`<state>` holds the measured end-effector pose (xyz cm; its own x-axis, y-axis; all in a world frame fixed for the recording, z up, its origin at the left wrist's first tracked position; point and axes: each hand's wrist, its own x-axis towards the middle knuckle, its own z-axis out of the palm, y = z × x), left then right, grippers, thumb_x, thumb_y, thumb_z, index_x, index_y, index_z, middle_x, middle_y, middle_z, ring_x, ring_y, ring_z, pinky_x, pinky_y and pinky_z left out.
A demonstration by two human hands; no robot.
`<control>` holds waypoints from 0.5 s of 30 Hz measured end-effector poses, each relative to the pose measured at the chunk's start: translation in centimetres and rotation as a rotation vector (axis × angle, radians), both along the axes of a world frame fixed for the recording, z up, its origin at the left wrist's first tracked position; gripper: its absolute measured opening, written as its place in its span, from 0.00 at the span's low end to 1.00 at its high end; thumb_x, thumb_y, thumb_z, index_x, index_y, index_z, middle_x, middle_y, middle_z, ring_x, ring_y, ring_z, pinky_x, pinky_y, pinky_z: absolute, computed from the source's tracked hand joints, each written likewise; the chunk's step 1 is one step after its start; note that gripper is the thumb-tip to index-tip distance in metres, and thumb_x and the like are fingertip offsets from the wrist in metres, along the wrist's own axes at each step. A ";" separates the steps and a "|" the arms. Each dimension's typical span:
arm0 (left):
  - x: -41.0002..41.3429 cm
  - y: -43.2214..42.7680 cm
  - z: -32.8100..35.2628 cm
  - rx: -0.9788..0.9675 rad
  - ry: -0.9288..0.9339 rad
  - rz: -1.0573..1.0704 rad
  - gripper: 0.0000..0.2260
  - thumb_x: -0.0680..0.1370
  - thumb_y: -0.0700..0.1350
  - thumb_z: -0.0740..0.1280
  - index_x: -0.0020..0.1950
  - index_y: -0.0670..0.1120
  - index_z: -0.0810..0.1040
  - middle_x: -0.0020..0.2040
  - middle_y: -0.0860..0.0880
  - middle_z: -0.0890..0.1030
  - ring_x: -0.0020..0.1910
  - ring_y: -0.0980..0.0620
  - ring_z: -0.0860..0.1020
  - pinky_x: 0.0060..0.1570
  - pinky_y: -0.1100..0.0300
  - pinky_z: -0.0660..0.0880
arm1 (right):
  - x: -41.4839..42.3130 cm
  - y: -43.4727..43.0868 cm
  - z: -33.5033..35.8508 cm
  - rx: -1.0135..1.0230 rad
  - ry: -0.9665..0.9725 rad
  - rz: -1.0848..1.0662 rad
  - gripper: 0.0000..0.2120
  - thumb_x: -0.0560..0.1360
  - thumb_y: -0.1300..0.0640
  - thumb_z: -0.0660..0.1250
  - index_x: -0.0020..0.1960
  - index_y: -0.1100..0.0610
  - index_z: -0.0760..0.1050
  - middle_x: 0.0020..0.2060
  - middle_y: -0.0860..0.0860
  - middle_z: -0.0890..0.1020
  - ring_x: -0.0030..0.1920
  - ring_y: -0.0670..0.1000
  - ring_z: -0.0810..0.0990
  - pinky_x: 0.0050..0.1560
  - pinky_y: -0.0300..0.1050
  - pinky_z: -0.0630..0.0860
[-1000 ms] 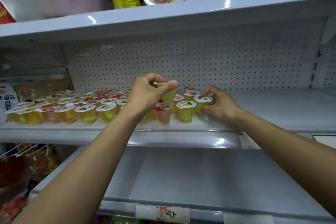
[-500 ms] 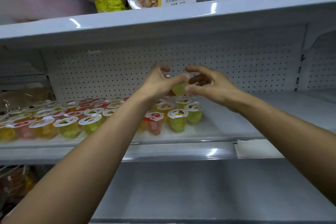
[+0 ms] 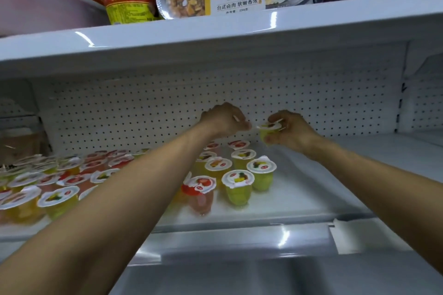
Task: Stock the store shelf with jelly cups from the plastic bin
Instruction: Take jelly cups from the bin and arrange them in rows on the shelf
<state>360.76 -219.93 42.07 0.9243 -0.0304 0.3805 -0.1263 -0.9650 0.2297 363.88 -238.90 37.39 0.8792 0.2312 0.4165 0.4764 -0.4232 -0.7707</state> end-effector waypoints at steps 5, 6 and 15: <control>3.0 -0.1 -1.7 0.314 0.042 0.168 0.24 0.72 0.70 0.64 0.52 0.52 0.81 0.54 0.53 0.82 0.55 0.49 0.77 0.68 0.43 0.59 | 3.0 1.6 -1.9 -0.120 0.061 -0.073 0.27 0.63 0.61 0.78 0.60 0.54 0.75 0.58 0.55 0.77 0.53 0.53 0.79 0.53 0.46 0.78; 3.3 0.0 -1.9 0.354 0.050 0.176 0.23 0.71 0.70 0.64 0.48 0.52 0.80 0.48 0.53 0.81 0.52 0.49 0.77 0.67 0.43 0.59 | 3.2 1.8 -2.1 -0.143 0.068 -0.080 0.27 0.64 0.61 0.78 0.61 0.54 0.74 0.58 0.55 0.76 0.53 0.53 0.78 0.50 0.43 0.77; 5.2 0.9 -2.2 0.292 0.148 0.106 0.22 0.70 0.64 0.71 0.57 0.51 0.80 0.54 0.53 0.82 0.57 0.49 0.76 0.66 0.44 0.58 | 5.0 2.3 -3.6 -0.232 0.095 -0.089 0.26 0.66 0.61 0.77 0.61 0.54 0.71 0.60 0.54 0.75 0.54 0.52 0.76 0.50 0.43 0.75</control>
<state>365.95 -219.00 39.84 0.9727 -0.0196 0.2312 -0.0082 -0.9987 -0.0502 368.86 -236.57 33.81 0.9330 0.2306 0.2764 0.3596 -0.6307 -0.6876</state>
